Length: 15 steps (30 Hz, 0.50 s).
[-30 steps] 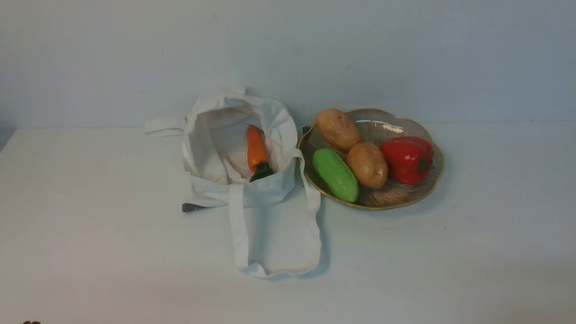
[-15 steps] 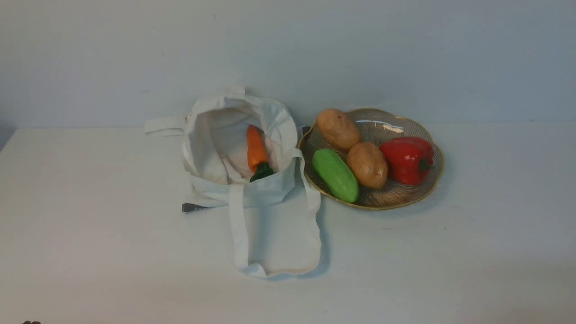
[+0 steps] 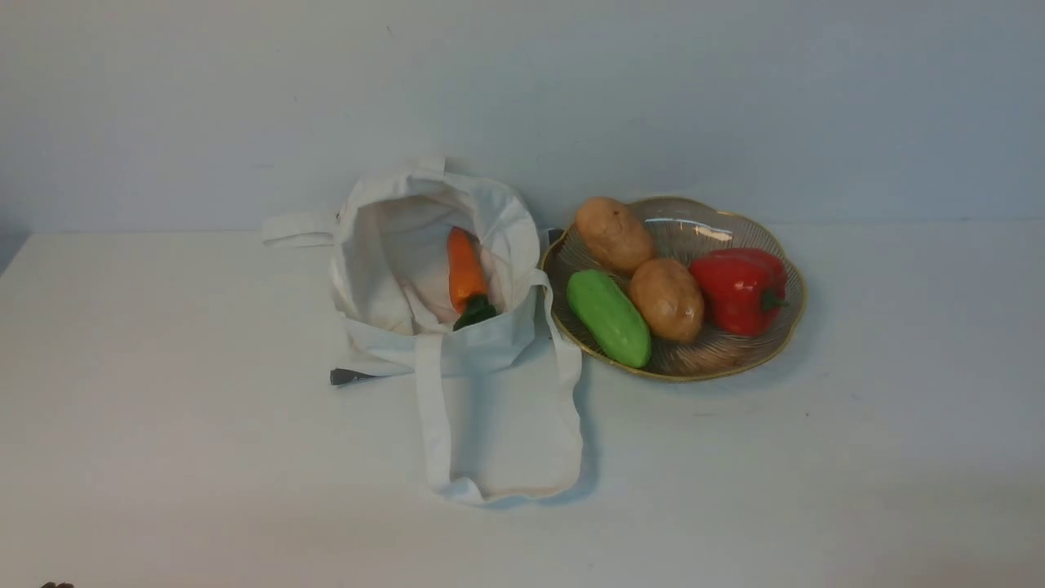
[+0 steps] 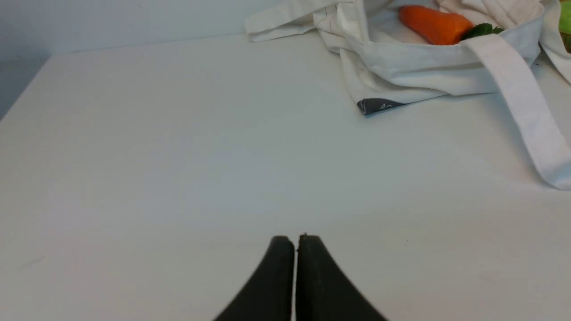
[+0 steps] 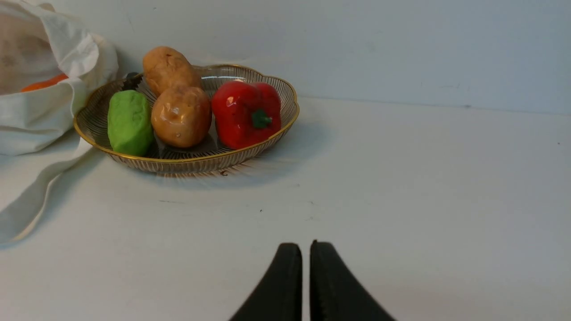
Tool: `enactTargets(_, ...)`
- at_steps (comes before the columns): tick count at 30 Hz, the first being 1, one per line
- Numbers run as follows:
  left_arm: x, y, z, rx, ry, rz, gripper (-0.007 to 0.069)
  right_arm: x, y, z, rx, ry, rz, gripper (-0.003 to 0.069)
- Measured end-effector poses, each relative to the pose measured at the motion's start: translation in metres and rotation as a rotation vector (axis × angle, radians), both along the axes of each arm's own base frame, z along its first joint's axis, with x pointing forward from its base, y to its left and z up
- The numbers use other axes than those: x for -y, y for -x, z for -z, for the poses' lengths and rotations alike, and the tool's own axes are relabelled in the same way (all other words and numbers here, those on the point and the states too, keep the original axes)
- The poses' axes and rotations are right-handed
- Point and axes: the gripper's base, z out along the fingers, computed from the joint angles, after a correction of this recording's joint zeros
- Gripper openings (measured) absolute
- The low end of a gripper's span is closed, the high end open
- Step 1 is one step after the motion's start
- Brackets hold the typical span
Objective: Take vegetables from cloth bag on white table place on plate.
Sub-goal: 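Reach into the cloth bag toward a vegetable inside it with the left gripper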
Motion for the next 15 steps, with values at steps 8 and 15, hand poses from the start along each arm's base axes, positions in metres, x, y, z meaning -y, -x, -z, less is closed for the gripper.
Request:
enactTargets(8, 0.012, 0.001, -0.002, -0.045, 0.550, -0.035, -0.0005, 0.000, 0.000, 0.000, 0.000, 0.000, 0.000, 0.0022)
enactTargets(15, 0.025, 0.002, -0.014, -0.119, 1.249, -0.048, -0.0005, 0.000, 0.000, 0.000, 0.000, 0.000, 0.000, 0.0022)
